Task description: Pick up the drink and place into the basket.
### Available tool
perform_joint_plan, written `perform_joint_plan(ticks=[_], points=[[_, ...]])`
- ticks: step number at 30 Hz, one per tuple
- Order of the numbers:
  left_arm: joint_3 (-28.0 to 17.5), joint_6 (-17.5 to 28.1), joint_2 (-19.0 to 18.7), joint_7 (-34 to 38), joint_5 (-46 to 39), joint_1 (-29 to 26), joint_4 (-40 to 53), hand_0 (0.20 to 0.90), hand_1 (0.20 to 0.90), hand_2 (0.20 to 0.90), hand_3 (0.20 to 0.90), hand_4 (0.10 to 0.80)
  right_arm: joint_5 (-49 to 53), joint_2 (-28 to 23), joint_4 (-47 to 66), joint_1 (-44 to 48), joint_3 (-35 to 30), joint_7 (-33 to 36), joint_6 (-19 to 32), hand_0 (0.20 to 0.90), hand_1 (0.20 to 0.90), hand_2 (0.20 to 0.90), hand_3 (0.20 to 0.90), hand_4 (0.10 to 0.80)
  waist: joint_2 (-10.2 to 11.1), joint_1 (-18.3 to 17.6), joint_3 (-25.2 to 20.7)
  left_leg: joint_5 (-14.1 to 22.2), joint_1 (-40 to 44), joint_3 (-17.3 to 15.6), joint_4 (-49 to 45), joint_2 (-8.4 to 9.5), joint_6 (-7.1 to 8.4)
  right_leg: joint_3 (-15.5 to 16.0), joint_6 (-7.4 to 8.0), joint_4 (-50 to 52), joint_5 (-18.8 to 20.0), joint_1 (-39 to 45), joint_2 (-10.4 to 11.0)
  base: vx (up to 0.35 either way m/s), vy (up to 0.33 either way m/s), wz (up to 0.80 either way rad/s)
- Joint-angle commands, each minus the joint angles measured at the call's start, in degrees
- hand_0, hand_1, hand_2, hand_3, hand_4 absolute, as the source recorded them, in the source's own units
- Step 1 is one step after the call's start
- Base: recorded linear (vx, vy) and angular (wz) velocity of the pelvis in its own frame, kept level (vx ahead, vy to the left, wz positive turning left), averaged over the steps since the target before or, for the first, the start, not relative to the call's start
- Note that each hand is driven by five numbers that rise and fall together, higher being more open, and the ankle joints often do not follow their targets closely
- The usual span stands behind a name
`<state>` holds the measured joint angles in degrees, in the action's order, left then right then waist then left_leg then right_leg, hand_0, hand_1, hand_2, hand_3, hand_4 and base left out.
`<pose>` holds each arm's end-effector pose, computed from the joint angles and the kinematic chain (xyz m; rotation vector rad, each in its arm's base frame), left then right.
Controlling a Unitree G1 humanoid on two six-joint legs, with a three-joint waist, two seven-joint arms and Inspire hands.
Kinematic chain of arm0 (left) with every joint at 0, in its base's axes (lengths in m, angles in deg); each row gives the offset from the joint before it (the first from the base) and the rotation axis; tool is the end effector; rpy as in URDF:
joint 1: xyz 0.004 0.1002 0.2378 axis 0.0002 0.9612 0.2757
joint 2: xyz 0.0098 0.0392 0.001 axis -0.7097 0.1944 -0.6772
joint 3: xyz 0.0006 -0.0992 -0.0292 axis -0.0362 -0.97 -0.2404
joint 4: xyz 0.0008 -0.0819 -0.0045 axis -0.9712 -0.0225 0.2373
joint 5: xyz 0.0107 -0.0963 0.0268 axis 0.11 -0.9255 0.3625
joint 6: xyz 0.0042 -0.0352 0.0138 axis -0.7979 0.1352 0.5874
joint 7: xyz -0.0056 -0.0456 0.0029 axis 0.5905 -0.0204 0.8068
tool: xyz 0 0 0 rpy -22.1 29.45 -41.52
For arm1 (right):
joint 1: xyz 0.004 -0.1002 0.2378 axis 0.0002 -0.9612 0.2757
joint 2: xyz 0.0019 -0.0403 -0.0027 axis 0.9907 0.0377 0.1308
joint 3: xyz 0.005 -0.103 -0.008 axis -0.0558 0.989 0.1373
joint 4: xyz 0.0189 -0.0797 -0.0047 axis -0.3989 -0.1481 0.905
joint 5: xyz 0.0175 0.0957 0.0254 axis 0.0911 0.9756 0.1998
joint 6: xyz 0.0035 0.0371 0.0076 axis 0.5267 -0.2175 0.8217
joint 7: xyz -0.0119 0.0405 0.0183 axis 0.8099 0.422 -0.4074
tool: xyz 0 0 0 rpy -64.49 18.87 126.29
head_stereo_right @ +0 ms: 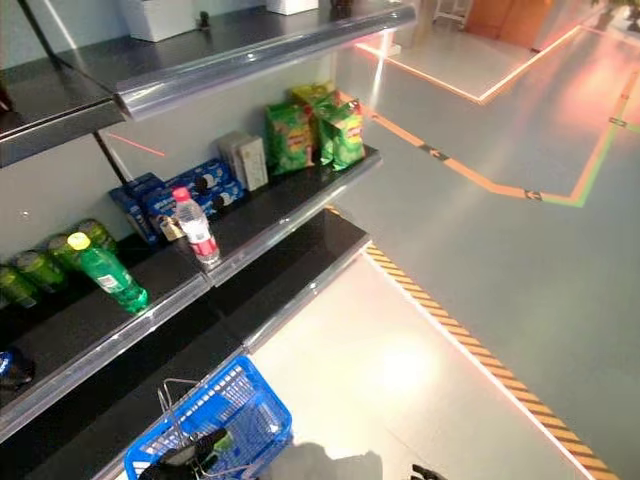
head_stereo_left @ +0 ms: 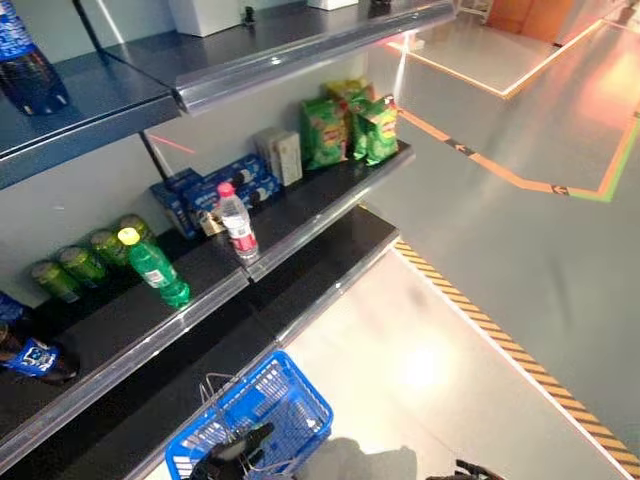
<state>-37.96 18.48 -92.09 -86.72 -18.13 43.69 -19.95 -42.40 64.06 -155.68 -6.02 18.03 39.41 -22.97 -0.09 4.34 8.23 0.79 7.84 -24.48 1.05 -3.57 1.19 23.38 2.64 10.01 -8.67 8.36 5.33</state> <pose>0.0666 0.2472 -0.1119 -0.7201 0.9857 0.3210 0.0707 -0.2579 -0.1075 -0.0142 1.2204 -0.2078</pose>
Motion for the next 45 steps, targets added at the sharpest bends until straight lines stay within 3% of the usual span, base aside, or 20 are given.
perform_joint_plan(ticks=[1,3,6,9,13,15,16,18,20,22,23,25,28,29,30,45], points=[[0.41,2.42,-4.09,-4.01,-2.33,0.15,4.13,0.3,0.3,0.3,0.2,0.1,1.08,-0.68,-0.1,1.46,-0.55,0.04,0.71,0.9,0.9,0.9,0.9,0.8,-0.07,2.64,-1.01,1.5,-4.23,3.65,-0.13,6.13,-4.66,-2.03,6.42,24.87,9.67,-7.84,2.1,-0.019,0.025,0.52],[1.18,2.42,-4.26,-3.89,-3.25,-0.12,4.79,0.3,0.3,0.3,0.2,0.1,1.5,-0.76,-0.52,1.63,-0.7,0.27,1.27,0.9,0.9,0.9,0.9,0.8,-0.16,2.36,-0.66,2.54,-4.09,6.35,-0.98,6.25,-5.64,-5.57,6.91,30.63,12.43,-11.91,2.65,0.026,-0.015,0.65],[2.54,2.68,-4.08,-3.43,-4.37,-0.52,5.37,0.3,0.3,0.3,0.2,0.1,1.6,-1.08,-0.99,1.77,-1.33,0.46,1.51,0.9,0.9,0.9,0.9,0.8,-0.17,1.99,-0.4,3.25,-4.25,9.14,-2.23,5.97,-5.63,-8.66,6.52,27.02,12.96,-13.47,5.05,0.056,-0.12,0.69],[5.21,2.62,-4.0,-3.55,-4.74,-2.5,5.94,0.3,0.3,0.3,0.2,0.1,4.09,-1.64,-1.61,1.61,-2.79,1.53,1.8,0.9,0.9,0.9,0.9,0.8,0.98,0.01,-0.02,5.34,-3.72,15.57,-4.66,6.72,-4.38,-15.74,6.37,8.84,15.7,-15.36,7.75,0.159,-0.325,0.78],[6.41,2.72,-3.93,-4.19,-5.19,-4.01,5.63,0.3,0.3,0.3,0.2,0.1,4.57,-1.92,-2.08,1.2,-3.84,1.39,3.09,0.9,0.9,0.9,0.9,0.8,1.8,-1.89,0.36,8.67,-2.83,21.8,-7.51,7.27,-3.36,-21.81,7.72,-2.06,18.78,-16.97,10.82,0.146,-0.214,1.03],[6.42,2.9,-3.91,-4.06,-5.7,-4.14,5.42,0.3,0.3,0.3,0.2,0.1,3.57,-1.83,-2.08,1.2,-4.06,1.01,3.38,0.9,0.9,0.9,0.9,0.8,1.8,-2.25,0.43,9.72,-2.58,23.22,-8.37,7.28,-3.14,-22.23,7.94,-3.96,18.9,-17.19,10.98,0.251,-0.226,1.09],[5.94,2.66,-4.3,-4.62,-4.76,-4.07,4.72,0.3,0.3,0.3,0.2,0.1,4.13,-1.71,-2.22,1.53,-4.19,1.34,3.02,0.9,0.9,0.9,0.9,0.8,2.18,-2.69,0.53,11.96,-1.92,26.58,-10.26,7.79,-3.06,-24.07,8.35,-6.37,19.06,-18.34,10.7,0.392,-0.319,1.17],[4.93,2.56,-4.67,-4.76,-4.09,-3.2,4.29,0.3,0.3,0.3,0.2,0.1,2.5,-1.75,-2.02,1.86,-3.77,0.53,2.16,0.9,0.9,0.9,0.9,0.8,2.93,-2.57,0.87,14.43,-1.9,28.19,-13.04,7.48,-2.79,-25.14,8.54,-4.42,18.71,-18.24,10.6,0.341,-0.315,1.25],[4.52,2.56,-4.76,-4.6,-4.06,-2.87,4.11,0.3,0.3,0.3,0.2,0.1,2.35,-1.75,-1.94,1.87,-3.52,0.63,1.94,0.9,0.9,0.9,0.9,0.8,3.13,-2.54,0.88,14.92,-1.9,28.36,-13.55,7.15,-2.65,-24.87,8.67,-4.49,17.94,-17.61,10.45,0.163,-0.216,1.66],[2.13,2.92,-4.16,-5.47,-4.83,-1.12,3.15,0.3,0.3,0.3,0.2,0.1,-0.43,-1.72,-1.68,1.55,-2.09,-0.61,1.94,0.9,0.9,0.9,0.9,0.8,3.17,-1.6,-1.03,13.31,-0.28,29.27,-10.64,4.88,-1.16,-22.45,8.81,-4.21,15.44,-14.68,9.51,0.209,-0.316,1.08],[1.93,3.15,-3.87,-6.07,-4.13,-0.72,3.07,0.3,0.3,0.3,0.2,0.1,-0.91,-1.83,-1.56,1.58,-1.8,-0.91,1.81,0.9,0.9,0.9,0.9,0.8,2.92,-1.44,-1.67,11.98,0.27,28.22,-8.97,3.78,-0.55,-21.12,8.51,-4.89,14.36,-13.39,9.08,0.13,-0.162,0.71],[1.98,3.27,-3.69,-5.77,-4.25,-0.64,3.1,0.3,0.3,0.3,0.2,0.1,-0.78,-1.91,-1.54,1.6,-1.71,-1.04,1.76,0.9,0.9,0.9,0.9,0.8,2.76,-1.41,-1.92,11.15,0.26,27.25,-8.23,3.17,-0.2,-20.29,8.32,-5.34,13.83,-12.55,8.88,0.092,-0.111,0.58],[3.66,2.31,-3.29,-4.78,-3.56,-1.88,3.58,0.3,0.3,0.3,0.2,0.1,1.91,-1.97,-0.44,1.44,-1.12,0.48,0.23,0.9,0.9,0.9,0.9,0.8,2.22,-1.48,-2.56,6.65,-0.38,19.61,-4.26,0.32,1.87,-13.44,8.16,-7.54,13.35,-8.99,9.8,0.075,-0.112,0.71],[5.0,1.8,-2.9,-4.97,-2.13,-2.58,4.04,0.3,0.3,0.3,0.2,0.1,3.5,-1.97,-0.48,1.07,-1.46,1.64,-0.15,0.9,0.9,0.9,0.9,0.8,1.64,-1.83,-2.91,4.3,0.44,16.53,-0.95,-0.94,2.97,-9.84,8.09,-8.3,13.2,-7.27,9.86,0.063,-0.048,1.12],[5.55,1.89,-2.62,-4.98,-2.29,-2.56,4.23,0.3,0.3,0.3,0.2,0.1,3.55,-2.05,-0.69,0.87,-1.78,1.69,0.02,0.9,0.9,0.9,0.9,0.8,1.36,-1.93,-3.05,3.53,0.83,15.82,0.35,-1.2,3.26,-8.9,8.03,-8.72,13.1,-6.55,9.72,0.063,-0.007,1.11],[5.44,1.34,-3.61,-4.56,-2.65,-2.44,4.77,0.3,0.3,0.3,0.2,0.1,1.34,-1.48,-1.71,0.67,-1.04,-0.09,1.28,0.9,0.9,0.9,0.9,0.8,0.48,-2.53,-2.72,2.56,1.9,13.03,2.82,-1.17,2.87,-8.29,8.41,-7.9,11.85,-6.36,10.03,0.042,0.028,0.12]])
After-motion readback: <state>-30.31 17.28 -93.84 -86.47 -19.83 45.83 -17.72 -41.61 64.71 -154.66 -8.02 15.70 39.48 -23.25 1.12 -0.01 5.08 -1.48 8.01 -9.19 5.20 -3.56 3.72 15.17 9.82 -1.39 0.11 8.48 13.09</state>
